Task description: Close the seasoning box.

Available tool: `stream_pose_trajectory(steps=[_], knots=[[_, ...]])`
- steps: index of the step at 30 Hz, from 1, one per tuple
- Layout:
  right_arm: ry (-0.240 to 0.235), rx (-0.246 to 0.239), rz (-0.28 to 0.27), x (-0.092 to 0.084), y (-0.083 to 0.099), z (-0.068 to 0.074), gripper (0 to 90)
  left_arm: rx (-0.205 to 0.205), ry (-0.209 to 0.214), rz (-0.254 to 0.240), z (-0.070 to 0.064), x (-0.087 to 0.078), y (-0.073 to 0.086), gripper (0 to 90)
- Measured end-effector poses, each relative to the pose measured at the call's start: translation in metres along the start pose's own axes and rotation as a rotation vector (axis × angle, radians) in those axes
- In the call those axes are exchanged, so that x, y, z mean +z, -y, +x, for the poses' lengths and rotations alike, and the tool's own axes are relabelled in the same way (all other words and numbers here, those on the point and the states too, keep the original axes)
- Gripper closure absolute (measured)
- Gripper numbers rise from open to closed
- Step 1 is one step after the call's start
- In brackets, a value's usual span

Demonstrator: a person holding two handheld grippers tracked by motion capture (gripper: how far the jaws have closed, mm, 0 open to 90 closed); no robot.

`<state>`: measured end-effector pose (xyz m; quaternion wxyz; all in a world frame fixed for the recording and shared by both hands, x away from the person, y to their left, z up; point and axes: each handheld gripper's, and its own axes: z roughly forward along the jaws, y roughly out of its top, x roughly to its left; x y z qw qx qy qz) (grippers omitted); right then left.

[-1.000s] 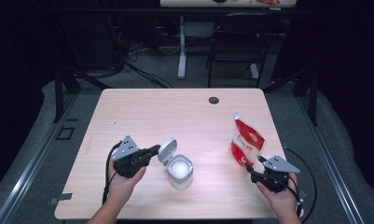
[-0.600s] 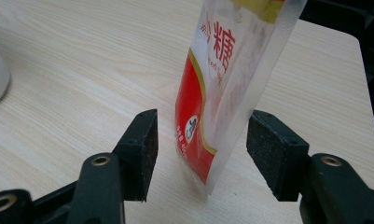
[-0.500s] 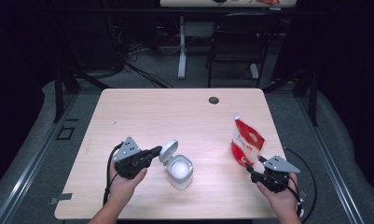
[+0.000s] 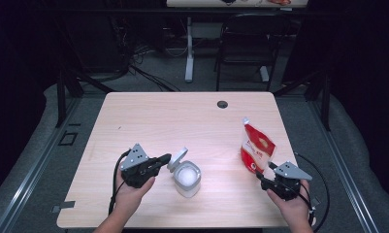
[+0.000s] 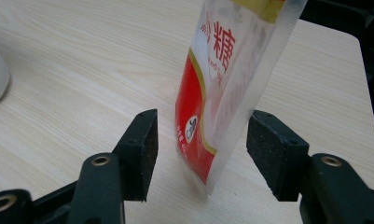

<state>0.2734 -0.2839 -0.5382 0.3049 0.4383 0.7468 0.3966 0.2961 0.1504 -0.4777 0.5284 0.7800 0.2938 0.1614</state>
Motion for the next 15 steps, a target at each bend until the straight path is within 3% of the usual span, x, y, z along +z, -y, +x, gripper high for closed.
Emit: stream_pose_trajectory(steps=[6, 15], knots=[[-0.002, 0.005, -0.008, 0.0002, 0.0003, 0.0, 43.9, 0.021, 0.024, 0.03, -0.0077, 0.0078, 0.0025, 90.0], [-0.001, 0.007, -0.009, 0.0002, 0.0005, -0.0003, 43.9, 0.027, 0.036, 0.028, -0.0111, 0.0079, 0.0024, 90.0]])
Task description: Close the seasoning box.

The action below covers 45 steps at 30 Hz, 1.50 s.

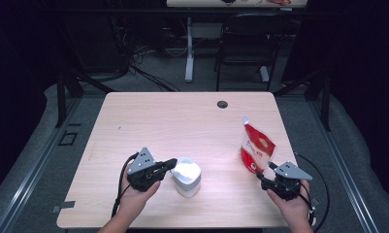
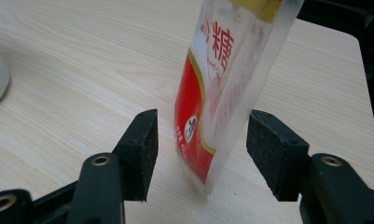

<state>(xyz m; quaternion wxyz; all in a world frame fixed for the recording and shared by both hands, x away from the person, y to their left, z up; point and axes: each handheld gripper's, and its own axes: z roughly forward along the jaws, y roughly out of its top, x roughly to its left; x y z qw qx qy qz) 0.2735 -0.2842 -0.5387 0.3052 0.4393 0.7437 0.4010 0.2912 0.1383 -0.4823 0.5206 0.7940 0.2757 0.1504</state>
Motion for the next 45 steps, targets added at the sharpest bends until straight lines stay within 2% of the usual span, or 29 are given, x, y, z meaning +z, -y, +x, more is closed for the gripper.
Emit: stream_pose_trajectory(steps=[13, 16, 19, 21, 26, 32, 36, 40, 45], knots=[[0.005, 0.0, -0.001, -0.001, 0.0, 0.0, 44.1, -0.017, -0.021, -0.011, 0.006, -0.007, 0.0, 90.0], [0.021, 0.007, -0.024, -0.004, -0.001, 0.002, 44.0, -0.028, -0.025, -0.014, 0.008, -0.009, 0.001, 88.3], [0.027, 0.009, -0.02, -0.005, -0.003, 0.004, 43.7, -0.032, -0.029, -0.024, 0.01, -0.011, 0.001, 86.2], [0.033, -0.007, -0.01, -0.006, -0.004, 0.007, 43.6, -0.035, -0.032, -0.027, 0.012, -0.012, 0.002, 83.9], [0.041, -0.036, -0.003, -0.018, 0.002, 0.018, 43.0, -0.048, -0.04, -0.04, 0.016, -0.015, 0.004, 78.0], [0.035, -0.054, -0.026, -0.035, 0.004, 0.027, 43.0, -0.057, -0.062, -0.044, 0.019, -0.018, 0.006, 71.9], [0.023, -0.07, -0.057, -0.043, -0.001, 0.036, 43.3, -0.062, -0.07, -0.031, 0.021, -0.018, 0.009, 68.0], [-0.029, -0.094, -0.089, -0.041, -0.01, 0.051, 43.3, -0.066, -0.065, -0.008, 0.023, -0.017, 0.015, 67.3], [-0.083, -0.154, -0.069, -0.031, -0.018, 0.07, 43.2, -0.047, -0.067, 0.012, 0.02, -0.015, 0.018, 68.6]])
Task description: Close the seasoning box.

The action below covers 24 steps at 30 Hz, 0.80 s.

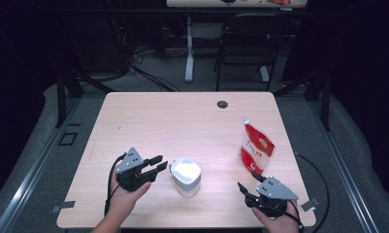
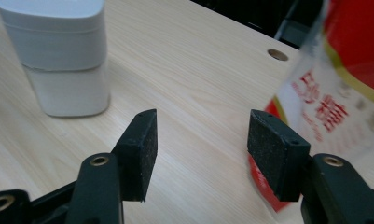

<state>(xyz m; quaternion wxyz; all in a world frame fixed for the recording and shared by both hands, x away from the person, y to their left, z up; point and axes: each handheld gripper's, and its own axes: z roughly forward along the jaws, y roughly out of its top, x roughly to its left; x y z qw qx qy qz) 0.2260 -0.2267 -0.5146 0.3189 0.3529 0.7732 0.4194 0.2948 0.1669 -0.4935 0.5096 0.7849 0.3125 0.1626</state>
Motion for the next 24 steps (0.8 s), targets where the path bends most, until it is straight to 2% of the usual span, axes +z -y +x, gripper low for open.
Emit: stream_pose_trajectory(steps=[8, 11, 18, 22, 24], knots=[[-0.091, 0.012, -0.018, 0.018, -0.02, 0.011, 43.8, 0.007, -0.005, 0.045, 0.001, 0.01, 0.009, 68.6], [-0.144, 0.025, -0.024, 0.029, -0.025, 0.017, 44.1, 0.004, -0.004, 0.059, 0.002, 0.012, 0.013, 69.5], [-0.233, -0.022, 0.012, 0.055, -0.03, 0.039, 44.5, -0.001, -0.006, 0.111, 0.004, 0.024, 0.027, 73.1], [-0.261, -0.039, 0.028, 0.066, -0.03, 0.047, 44.6, -0.015, 0.002, 0.131, 0.004, 0.031, 0.03, 74.5], [-0.27, -0.03, 0.028, 0.07, -0.029, 0.05, 44.7, -0.014, 0.003, 0.127, 0.002, 0.035, 0.031, 74.5]])
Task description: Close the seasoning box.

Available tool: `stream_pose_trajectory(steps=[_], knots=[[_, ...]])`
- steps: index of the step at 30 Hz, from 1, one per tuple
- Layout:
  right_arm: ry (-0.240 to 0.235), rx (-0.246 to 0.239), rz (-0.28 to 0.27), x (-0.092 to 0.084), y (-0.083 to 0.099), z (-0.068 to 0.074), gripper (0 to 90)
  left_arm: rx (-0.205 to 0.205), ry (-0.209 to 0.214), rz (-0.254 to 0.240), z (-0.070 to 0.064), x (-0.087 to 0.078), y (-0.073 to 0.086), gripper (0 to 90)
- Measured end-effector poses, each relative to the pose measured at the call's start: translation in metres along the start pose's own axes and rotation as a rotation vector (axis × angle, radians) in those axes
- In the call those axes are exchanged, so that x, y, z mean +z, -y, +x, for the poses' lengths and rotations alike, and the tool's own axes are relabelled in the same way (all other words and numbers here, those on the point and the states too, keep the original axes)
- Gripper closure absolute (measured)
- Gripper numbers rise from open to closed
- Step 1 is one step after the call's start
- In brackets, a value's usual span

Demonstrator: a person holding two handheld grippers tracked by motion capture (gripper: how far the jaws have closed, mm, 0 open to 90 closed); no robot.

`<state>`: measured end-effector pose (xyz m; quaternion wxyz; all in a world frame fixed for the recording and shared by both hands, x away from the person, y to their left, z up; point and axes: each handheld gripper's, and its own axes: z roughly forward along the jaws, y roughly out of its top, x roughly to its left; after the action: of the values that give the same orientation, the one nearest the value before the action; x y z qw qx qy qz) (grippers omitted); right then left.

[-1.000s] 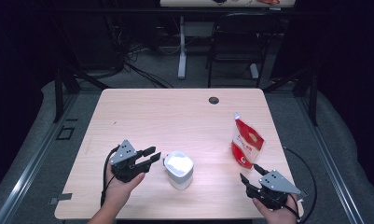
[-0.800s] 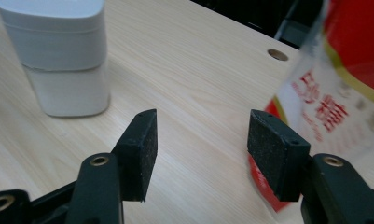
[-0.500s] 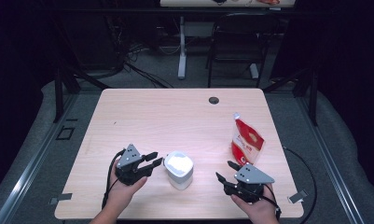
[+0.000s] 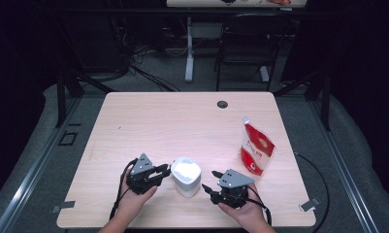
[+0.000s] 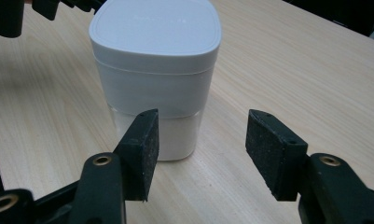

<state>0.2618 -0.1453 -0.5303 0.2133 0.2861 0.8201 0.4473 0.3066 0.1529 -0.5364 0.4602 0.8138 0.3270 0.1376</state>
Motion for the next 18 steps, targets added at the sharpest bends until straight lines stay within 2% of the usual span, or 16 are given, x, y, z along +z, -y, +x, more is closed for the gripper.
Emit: stream_pose_trajectory(steps=[10, 12, 15, 18], knots=[[-0.035, -0.004, 0.014, 0.016, -0.001, 0.006, 45.5, -0.015, 0.004, 0.005, -0.002, 0.014, -0.005, 76.5], [-0.04, -0.009, 0.022, 0.018, -0.001, 0.008, 45.7, -0.009, -0.006, 0.007, -0.001, 0.017, -0.006, 79.2], [-0.048, -0.013, 0.026, 0.02, -0.001, 0.009, 45.7, -0.027, 0.001, 0.005, 0.002, 0.021, -0.008, 79.5], [-0.062, -0.022, 0.031, 0.023, -0.001, 0.012, 45.6, -0.022, -0.003, 0.007, 0.004, 0.023, -0.011, 79.6]])
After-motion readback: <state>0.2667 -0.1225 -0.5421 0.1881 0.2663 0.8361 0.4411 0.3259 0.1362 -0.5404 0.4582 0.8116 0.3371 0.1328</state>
